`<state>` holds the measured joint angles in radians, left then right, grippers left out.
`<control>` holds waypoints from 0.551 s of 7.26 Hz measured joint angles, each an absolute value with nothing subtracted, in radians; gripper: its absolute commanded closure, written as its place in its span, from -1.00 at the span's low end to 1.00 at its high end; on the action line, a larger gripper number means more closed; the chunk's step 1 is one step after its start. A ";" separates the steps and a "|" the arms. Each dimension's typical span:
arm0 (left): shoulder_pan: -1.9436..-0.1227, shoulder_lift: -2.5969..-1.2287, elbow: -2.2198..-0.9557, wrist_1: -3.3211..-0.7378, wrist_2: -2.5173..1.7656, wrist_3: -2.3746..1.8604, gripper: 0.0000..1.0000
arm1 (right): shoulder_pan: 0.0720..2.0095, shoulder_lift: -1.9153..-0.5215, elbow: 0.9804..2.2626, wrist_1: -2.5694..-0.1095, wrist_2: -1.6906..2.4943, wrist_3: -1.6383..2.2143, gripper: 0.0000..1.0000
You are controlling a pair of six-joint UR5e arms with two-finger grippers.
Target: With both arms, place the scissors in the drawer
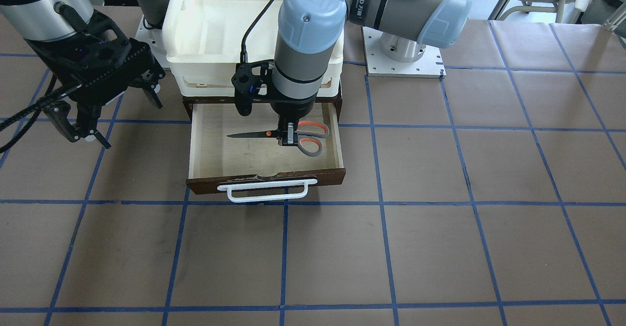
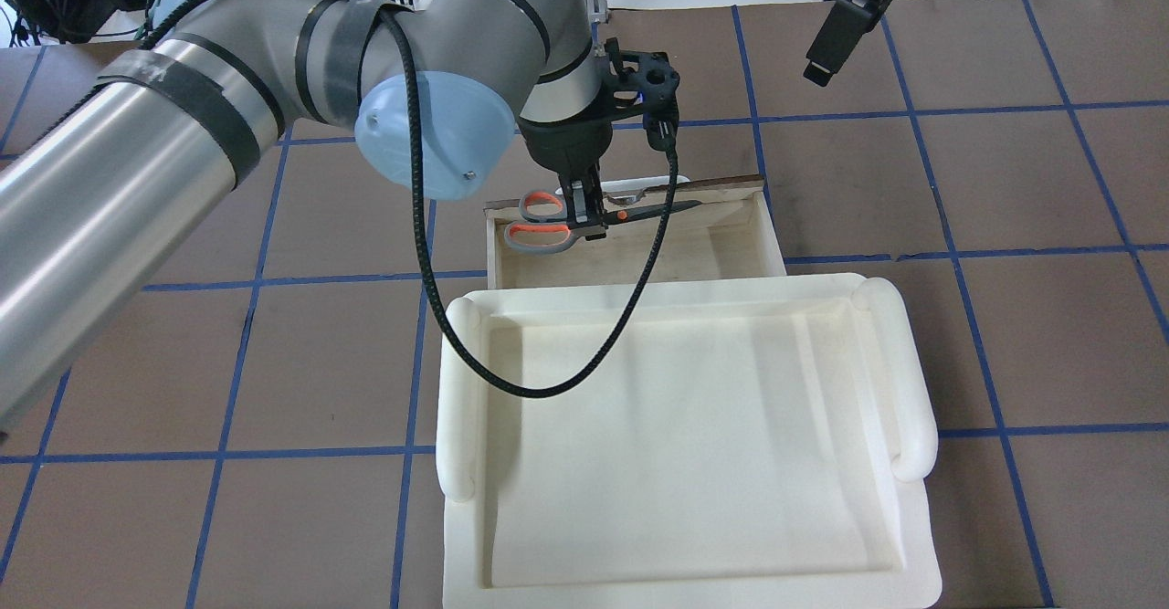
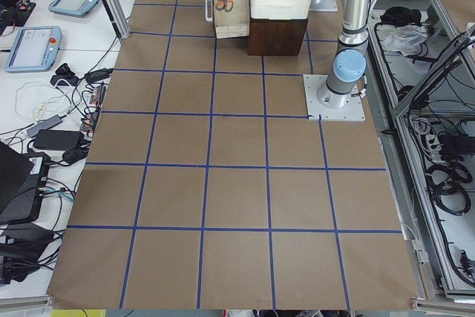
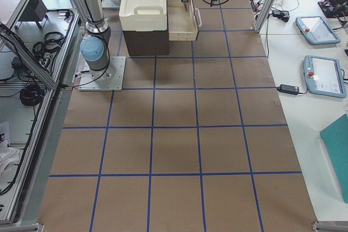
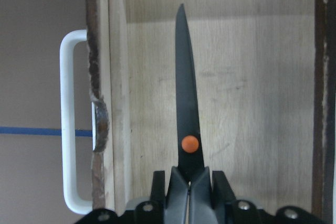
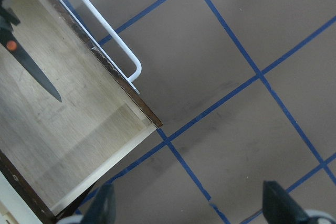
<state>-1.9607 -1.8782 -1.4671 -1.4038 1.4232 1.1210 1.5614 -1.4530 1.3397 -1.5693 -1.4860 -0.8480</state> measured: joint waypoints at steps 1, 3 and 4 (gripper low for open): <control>-1.976 -1.896 -1.465 -1.404 1.422 1.106 0.96 | 1.561 -1.475 1.347 -1.565 -1.490 -0.755 -1.00; -1.990 -1.918 -1.463 -1.426 1.417 1.095 0.95 | 1.560 -1.493 1.374 -1.568 -1.484 -0.597 -1.00; -1.994 -1.925 -1.462 -1.439 1.416 1.093 0.95 | 1.560 -1.497 1.389 -1.569 -1.482 -0.540 -1.00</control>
